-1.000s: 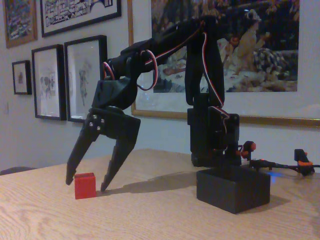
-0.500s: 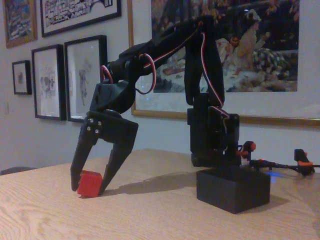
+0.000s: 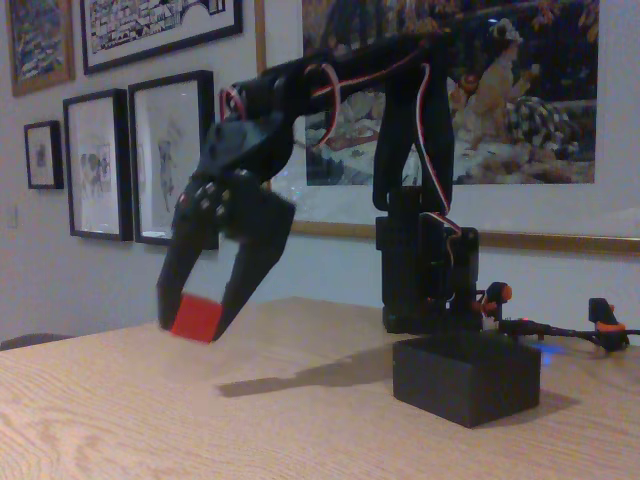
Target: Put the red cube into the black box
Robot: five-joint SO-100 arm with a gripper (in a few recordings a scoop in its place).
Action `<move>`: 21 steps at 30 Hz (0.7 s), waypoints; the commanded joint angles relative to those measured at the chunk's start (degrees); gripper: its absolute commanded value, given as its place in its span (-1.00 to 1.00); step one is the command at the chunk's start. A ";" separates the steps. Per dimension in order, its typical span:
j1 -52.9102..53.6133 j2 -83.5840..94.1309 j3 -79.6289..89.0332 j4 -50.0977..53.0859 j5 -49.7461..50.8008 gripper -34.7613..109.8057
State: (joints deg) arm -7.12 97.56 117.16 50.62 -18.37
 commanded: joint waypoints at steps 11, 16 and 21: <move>12.04 26.46 0.70 23.82 18.28 -0.64; 18.72 33.40 4.31 28.39 28.74 -0.69; 27.95 39.90 6.94 30.76 36.83 -0.72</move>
State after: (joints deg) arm 16.17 132.80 122.61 79.98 13.62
